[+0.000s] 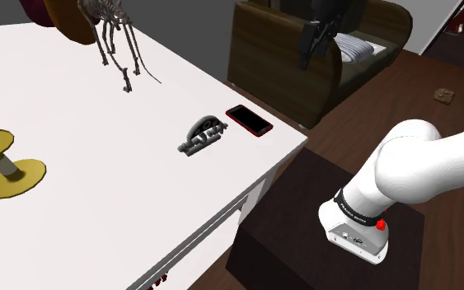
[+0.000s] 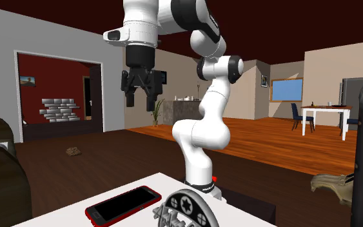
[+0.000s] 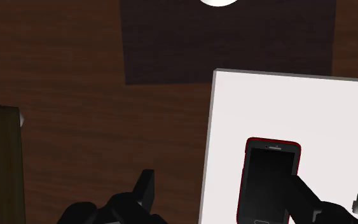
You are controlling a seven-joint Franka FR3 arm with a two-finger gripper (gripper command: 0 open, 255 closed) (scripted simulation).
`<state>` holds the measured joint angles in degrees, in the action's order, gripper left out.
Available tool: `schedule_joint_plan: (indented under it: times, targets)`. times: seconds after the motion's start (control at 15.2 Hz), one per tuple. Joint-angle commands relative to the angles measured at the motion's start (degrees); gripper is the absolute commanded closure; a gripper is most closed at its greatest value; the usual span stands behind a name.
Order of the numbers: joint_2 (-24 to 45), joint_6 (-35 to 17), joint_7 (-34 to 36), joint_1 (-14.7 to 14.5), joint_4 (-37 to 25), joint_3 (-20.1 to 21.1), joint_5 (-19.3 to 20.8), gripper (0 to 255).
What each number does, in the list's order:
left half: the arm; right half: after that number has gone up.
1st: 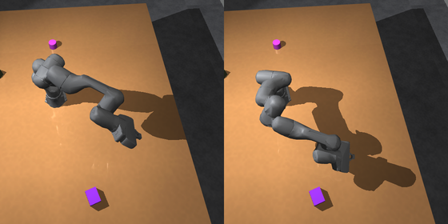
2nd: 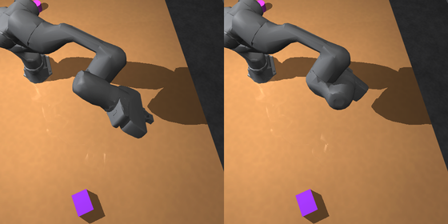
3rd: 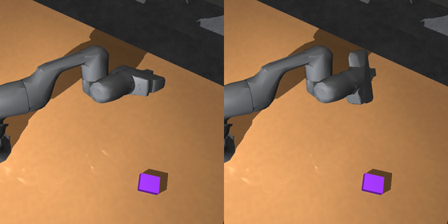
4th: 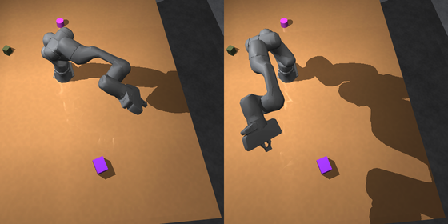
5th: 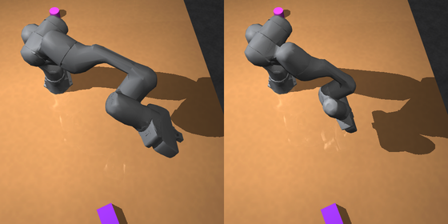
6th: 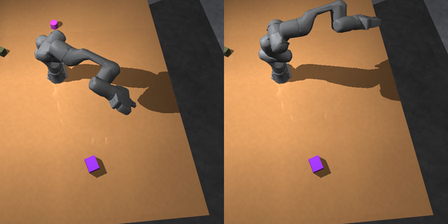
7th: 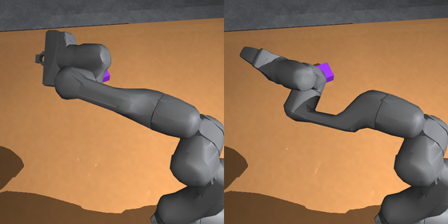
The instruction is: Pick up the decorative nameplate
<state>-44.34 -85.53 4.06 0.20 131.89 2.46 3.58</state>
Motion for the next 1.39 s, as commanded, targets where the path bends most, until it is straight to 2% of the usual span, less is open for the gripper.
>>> schedule_joint_plan:
  times: [0.0, 0.59, 1.32]
  targets:
    - [0.0, 0.0, 0.0, 0.0, 0.0, 0.0, 0.0, 0]
    - [16.26, -9.22, -19.87, -9.36, -6.18, 0.68, 0.8, 0]
    - [30.22, -16.33, -42.65, -19.27, -12.23, 5.16, 0.71, 0]
